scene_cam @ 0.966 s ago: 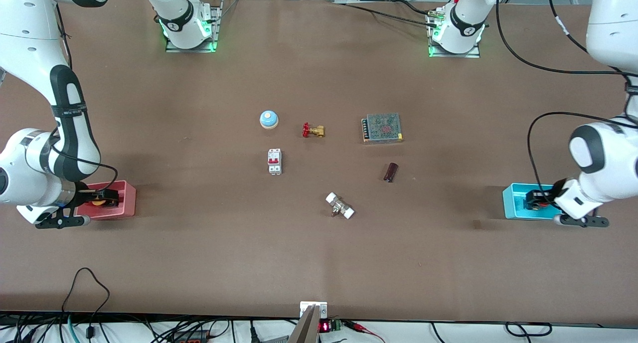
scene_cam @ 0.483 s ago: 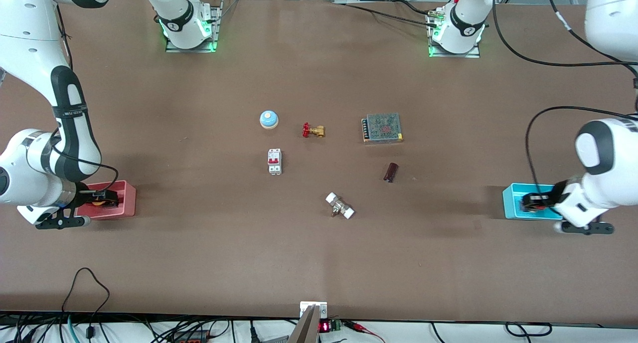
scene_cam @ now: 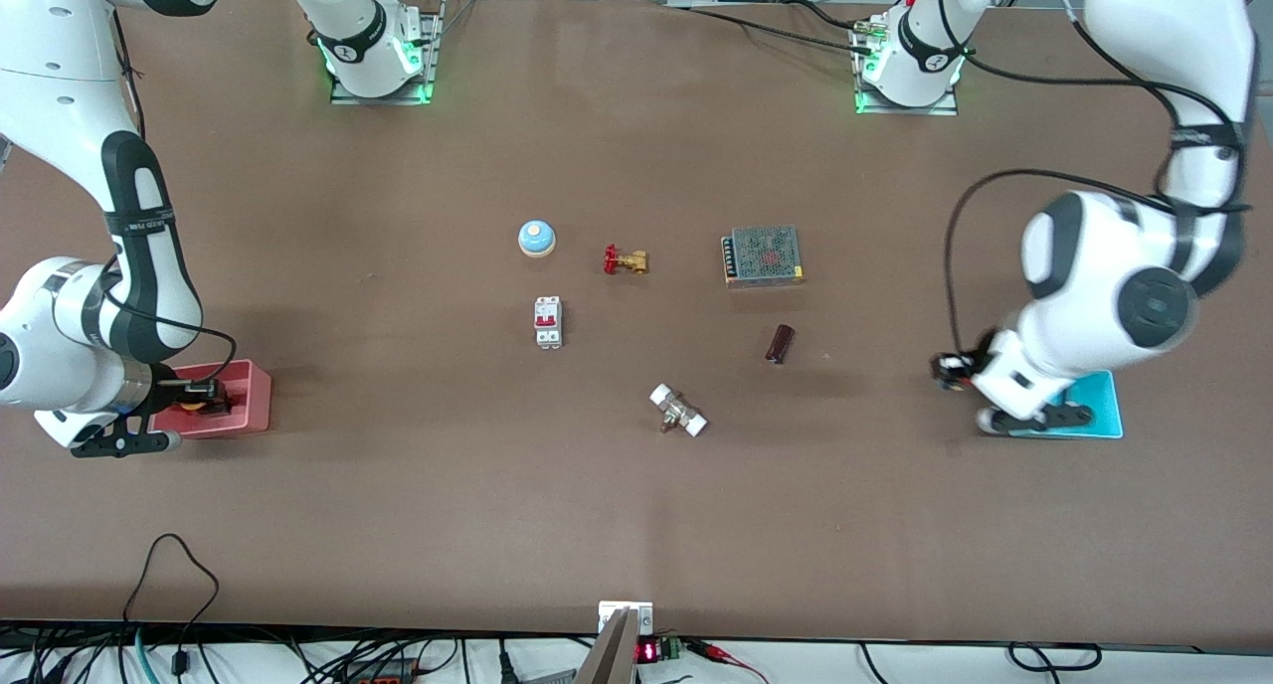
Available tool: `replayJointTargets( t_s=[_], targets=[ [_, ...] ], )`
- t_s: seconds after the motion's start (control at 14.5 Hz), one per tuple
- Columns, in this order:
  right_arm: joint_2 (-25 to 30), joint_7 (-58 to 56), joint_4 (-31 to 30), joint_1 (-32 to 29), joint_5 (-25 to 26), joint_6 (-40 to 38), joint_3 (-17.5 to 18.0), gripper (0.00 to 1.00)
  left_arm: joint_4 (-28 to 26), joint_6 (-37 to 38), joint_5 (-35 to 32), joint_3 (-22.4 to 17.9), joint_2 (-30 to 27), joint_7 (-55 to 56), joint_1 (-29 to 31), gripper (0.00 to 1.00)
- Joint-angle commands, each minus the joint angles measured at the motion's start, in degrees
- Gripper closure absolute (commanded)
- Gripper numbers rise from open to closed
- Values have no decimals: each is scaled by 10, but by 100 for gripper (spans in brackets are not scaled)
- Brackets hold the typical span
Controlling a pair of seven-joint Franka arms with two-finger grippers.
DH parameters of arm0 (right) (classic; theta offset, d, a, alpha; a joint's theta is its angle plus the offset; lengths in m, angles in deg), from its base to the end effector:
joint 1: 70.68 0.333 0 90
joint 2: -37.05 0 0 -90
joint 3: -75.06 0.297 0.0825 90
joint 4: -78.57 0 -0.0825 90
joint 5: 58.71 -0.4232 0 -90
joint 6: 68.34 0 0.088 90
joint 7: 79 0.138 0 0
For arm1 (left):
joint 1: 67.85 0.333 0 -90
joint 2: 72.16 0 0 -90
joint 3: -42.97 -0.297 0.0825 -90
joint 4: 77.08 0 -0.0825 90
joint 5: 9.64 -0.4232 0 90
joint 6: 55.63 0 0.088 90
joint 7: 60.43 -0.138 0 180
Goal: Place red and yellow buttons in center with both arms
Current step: 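Lift the yellow button with the right gripper while the left gripper lifts the red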
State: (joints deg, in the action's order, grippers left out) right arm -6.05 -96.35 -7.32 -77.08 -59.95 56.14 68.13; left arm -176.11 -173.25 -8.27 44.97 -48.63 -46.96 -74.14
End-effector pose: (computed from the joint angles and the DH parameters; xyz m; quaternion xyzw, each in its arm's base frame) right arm 0.7044 -0.1570 0.1500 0.9978 0.0432 -0.0441 0.0223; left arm 0.6640 -0.0976 0.2693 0.9976 0.0523 -0.0455 0.0089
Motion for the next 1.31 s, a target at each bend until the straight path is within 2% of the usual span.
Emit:
replayJointTargets(
  t_s=[0.0, 0.28, 0.48, 0.55, 0.83, 0.97, 1.24],
  targets=[
    [-7, -13, 15, -3, -9, -6, 3, 62, -94, -55, 3, -8, -54, 49, -38, 99],
    [16, -14, 16, -1, -8, -32, 5, 62, -147, -121, 3, -7, -62, 78, -64, 99],
    [51, -12, 50, 8, -8, -115, 4, 62, -177, -191, 2, -6, -53, 98, -78, 99],
    [63, -10, 60, 12, -9, -151, 4, 62, -177, -203, 3, -6, -43, 99, -85, 99],
    [102, 8, 61, 40, -15, -200, 5, 62, -173, -241, -1, -8, -1, 129, -111, 99],
    [106, 67, 59, 59, -32, -229, 5, 62, -171, -266, -1, -8, 18, 132, -112, 99],
    [117, 76, 18, 108, -76, -223, 5, 63, -163, -277, -2, -8, 42, 132, -113, 99]
  ],
)
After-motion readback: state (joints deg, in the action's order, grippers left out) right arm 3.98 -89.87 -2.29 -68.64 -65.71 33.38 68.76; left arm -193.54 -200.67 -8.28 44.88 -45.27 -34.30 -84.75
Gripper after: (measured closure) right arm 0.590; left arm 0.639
